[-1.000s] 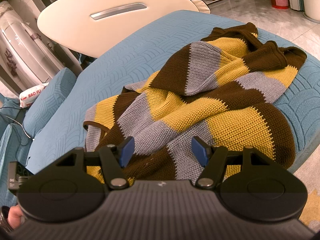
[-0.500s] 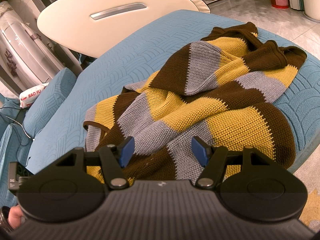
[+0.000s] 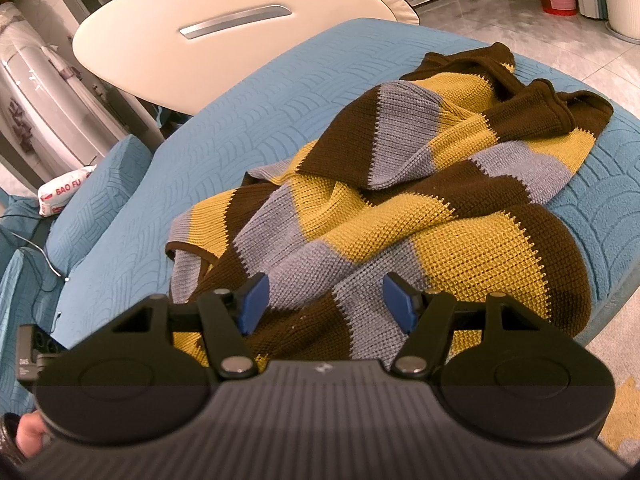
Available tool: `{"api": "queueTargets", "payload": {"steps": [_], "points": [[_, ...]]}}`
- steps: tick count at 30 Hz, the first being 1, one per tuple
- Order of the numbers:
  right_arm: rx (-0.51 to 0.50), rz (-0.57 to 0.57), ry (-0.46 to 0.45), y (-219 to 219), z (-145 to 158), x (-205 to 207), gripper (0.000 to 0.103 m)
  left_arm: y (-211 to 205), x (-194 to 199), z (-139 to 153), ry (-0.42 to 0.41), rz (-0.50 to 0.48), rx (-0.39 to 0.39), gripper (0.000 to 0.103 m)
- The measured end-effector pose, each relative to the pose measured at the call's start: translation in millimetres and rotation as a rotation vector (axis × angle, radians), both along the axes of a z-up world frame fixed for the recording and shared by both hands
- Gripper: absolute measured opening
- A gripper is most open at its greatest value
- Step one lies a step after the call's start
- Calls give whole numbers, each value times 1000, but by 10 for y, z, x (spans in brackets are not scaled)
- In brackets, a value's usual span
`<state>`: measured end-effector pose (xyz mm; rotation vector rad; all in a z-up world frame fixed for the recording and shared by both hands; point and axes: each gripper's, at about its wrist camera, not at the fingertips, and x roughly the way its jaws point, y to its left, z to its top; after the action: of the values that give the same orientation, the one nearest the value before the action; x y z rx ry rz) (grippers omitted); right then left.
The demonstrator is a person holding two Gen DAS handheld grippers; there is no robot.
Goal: Fold clothes
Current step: 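Lower the right gripper onto the brown-trimmed hem and grasp it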
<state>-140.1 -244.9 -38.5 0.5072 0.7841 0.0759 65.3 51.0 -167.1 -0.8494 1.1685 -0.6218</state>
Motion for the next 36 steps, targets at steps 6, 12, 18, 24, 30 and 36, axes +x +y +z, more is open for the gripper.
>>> {"api": "queueTargets", "payload": {"steps": [6,12,18,24,30,36], "points": [[0,1,2,0,-3,4,67,22,13,-13,-1,-1,0,32],[0,1,5,-1,-6,8,67,21,15,11,1,-1,0,32],[-1,1,5,1,-15,20,67,30,14,25,1,-2,0,33],[-45,8,3,73,33,55,67,2,-4,33,-11,-8,13,34],[-274,180,-70,623,278,335,67,3,-28,63,-27,-19,29,34],[-467,440,-53,1511,285,987,67,3,-51,93,-43,-29,45,34]]}}
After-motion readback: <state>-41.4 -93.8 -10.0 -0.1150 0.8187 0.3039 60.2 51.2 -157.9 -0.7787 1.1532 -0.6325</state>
